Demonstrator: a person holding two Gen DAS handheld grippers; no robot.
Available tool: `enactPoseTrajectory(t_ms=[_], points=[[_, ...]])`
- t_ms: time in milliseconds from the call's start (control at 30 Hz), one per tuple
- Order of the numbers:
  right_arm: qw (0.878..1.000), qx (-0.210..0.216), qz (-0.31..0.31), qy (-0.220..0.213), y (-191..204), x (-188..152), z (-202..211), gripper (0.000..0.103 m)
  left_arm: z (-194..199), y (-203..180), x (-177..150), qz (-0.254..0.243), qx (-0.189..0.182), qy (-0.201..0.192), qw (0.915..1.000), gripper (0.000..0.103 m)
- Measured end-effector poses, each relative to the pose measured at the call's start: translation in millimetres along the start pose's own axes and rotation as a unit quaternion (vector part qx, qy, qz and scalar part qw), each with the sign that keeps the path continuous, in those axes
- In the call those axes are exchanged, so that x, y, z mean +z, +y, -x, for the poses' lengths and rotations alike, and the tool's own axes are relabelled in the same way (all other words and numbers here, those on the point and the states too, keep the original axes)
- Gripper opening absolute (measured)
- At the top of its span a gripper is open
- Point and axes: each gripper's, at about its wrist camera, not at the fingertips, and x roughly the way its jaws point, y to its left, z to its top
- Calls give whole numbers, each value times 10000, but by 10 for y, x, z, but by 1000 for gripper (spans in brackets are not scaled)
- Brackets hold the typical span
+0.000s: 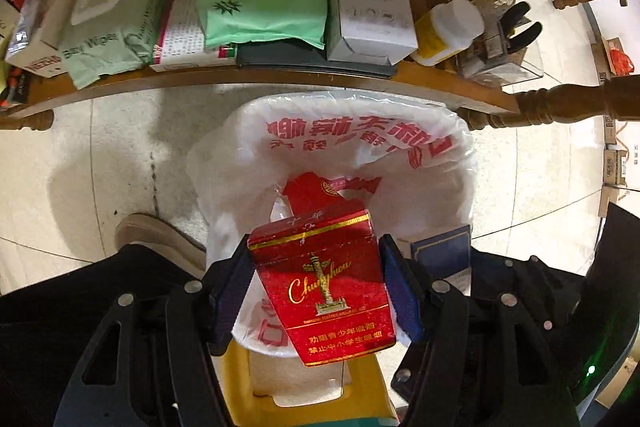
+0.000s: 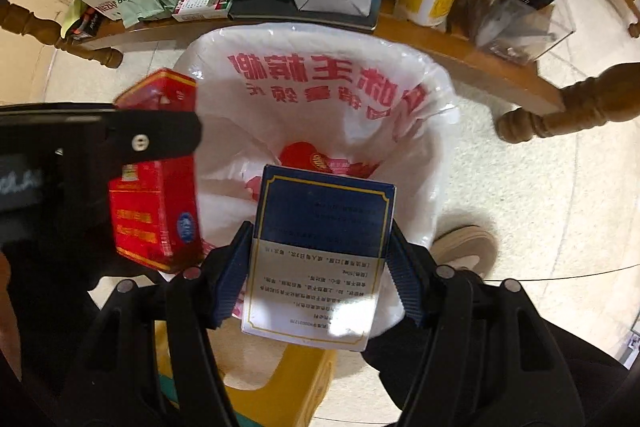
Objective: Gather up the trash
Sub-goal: 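Carry both held boxes down over the white plastic bag, then open both grippers to drop the boxes into the bag, then raise both tools back over the remaining table items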
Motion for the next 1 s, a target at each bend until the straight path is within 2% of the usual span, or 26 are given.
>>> enactPoseTrajectory(t_ms=[467,700,733,767,800,1000], points=[[9994,162,-13,296,-28,62,-290,64,-456,84,169,92,224,400,9989,61],[9991,303,-4,313,-44,81,-304,64,-512,31,186,-50,386,420,9984,62],[9989,341,-17,333,-51,82,-305,66,-507,20,185,-83,474,403,9980,62],[9988,356,-29,332,-88,79,-295,74,-506,8,184,-123,564,388,9976,65],[9989,365,-44,300,-100,82,-282,76,-505,-13,184,-190,629,362,9972,72],[9989,398,-136,200,-140,102,-230,76,-465,-36,169,-238,634,322,9972,74]])
